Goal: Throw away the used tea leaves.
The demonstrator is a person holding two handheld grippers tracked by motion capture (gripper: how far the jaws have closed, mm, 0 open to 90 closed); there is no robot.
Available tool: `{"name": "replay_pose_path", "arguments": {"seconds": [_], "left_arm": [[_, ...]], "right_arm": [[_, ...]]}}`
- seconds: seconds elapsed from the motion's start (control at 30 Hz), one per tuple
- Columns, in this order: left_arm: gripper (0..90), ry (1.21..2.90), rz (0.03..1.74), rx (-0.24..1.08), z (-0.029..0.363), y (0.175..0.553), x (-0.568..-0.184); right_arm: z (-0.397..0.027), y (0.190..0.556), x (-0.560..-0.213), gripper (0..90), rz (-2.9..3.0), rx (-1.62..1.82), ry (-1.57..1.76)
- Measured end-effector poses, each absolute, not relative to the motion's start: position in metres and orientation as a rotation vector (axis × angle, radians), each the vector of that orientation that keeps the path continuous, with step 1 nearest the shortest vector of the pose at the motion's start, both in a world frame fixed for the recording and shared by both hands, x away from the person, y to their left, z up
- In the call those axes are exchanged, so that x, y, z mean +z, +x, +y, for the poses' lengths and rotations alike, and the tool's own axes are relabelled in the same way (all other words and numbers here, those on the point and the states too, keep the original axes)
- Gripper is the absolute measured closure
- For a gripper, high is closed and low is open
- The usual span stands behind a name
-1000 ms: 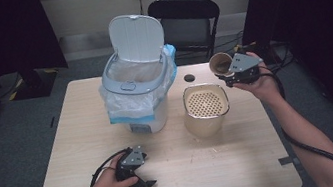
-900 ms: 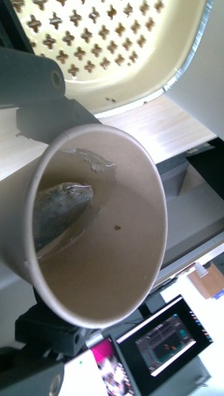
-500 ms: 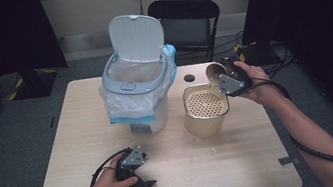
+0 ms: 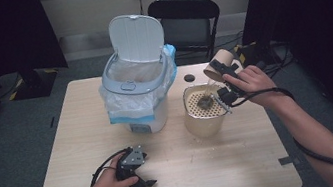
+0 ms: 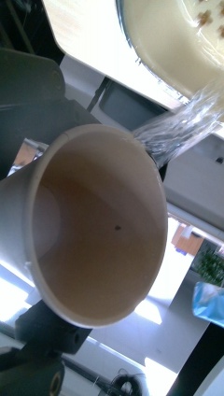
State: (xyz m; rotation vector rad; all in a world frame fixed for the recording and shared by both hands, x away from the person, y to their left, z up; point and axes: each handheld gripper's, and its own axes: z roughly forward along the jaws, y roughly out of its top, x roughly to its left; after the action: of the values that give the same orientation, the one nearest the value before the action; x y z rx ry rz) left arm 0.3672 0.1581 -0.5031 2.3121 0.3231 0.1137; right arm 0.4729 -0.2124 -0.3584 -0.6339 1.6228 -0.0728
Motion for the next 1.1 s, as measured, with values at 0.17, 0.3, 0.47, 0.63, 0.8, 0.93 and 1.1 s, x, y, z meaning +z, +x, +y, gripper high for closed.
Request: {"name": "replay_pose_path", "arguments": {"seconds": [0.17, 0.3, 0.47, 0.63, 0.8, 0.93, 1.1], "left_arm": [[0.0, 2.313, 0.328, 0.114, 0.158, 0.367, -0.503], [0.0, 2.318, 0.330, 0.111, 0.158, 0.367, -0.503], [0.0, 2.322, 0.331, 0.111, 0.159, 0.367, -0.503], [0.0, 2.312, 0.328, 0.114, 0.158, 0.367, -0.503], [0.0, 2.313, 0.324, 0.114, 0.158, 0.367, -0.503], [0.0, 2.322, 0.331, 0.113, 0.159, 0.367, -0.503], [0.0, 2.322, 0.330, 0.113, 0.159, 0.367, -0.503]], "right_arm": [[-0.211, 0.473, -0.354, 27.5, 1.732, 0.043, -0.549], [-0.215, 0.479, -0.349, 27.6, 1.878, 0.235, -0.362], [-0.224, 0.489, -0.342, 27.7, 2.020, 0.450, -0.112], [-0.236, 0.502, -0.335, 27.6, 2.130, 0.677, 0.133], [-0.244, 0.512, -0.333, 27.6, 2.192, 0.812, 0.312], [-0.247, 0.516, -0.333, 27.5, 2.211, 0.906, 0.398], [-0.248, 0.519, -0.333, 27.3, 2.239, 1.000, 0.483]]}}
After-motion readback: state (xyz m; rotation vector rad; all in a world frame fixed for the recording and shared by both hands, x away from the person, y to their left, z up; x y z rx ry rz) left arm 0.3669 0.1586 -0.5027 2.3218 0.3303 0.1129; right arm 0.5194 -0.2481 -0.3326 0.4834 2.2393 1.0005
